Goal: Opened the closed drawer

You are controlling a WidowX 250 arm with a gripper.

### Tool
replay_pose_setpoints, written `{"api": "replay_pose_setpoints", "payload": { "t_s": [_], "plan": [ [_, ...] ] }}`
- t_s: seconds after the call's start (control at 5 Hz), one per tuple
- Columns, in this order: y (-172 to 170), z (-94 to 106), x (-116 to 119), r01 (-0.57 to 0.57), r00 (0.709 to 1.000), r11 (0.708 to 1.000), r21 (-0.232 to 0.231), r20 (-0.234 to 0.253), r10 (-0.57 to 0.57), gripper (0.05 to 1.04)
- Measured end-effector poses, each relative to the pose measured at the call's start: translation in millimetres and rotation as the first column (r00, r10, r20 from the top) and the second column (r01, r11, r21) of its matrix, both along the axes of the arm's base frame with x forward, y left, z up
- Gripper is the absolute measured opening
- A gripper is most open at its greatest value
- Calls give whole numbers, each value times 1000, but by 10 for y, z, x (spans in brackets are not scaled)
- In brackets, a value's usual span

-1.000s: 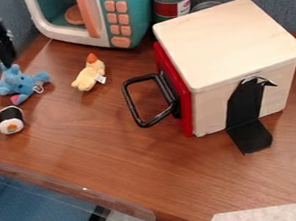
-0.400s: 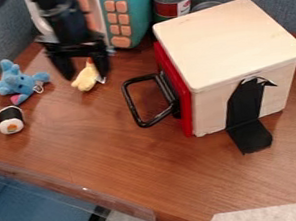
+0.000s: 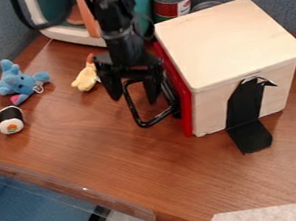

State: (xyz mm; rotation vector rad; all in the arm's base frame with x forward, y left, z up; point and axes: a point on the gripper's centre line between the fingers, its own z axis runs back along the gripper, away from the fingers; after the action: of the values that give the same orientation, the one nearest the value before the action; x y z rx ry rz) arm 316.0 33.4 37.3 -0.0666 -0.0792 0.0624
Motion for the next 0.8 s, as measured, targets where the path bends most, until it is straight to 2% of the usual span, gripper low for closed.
{"api": "replay_pose_setpoints", "payload": {
  "t_s": [0.2, 0.4, 0.6, 0.8],
  "plan": [
    [-30, -157, -33, 0, 999, 1000, 20, -50, 1, 967],
    [41, -169, -42, -16, 998, 1000, 18, -63, 17, 694],
    [175, -125, 2, -78, 996, 997, -1, -50, 78, 416],
    [286, -115, -24, -129, 990, 992, -14, -58, 128, 366]
  ]
}}
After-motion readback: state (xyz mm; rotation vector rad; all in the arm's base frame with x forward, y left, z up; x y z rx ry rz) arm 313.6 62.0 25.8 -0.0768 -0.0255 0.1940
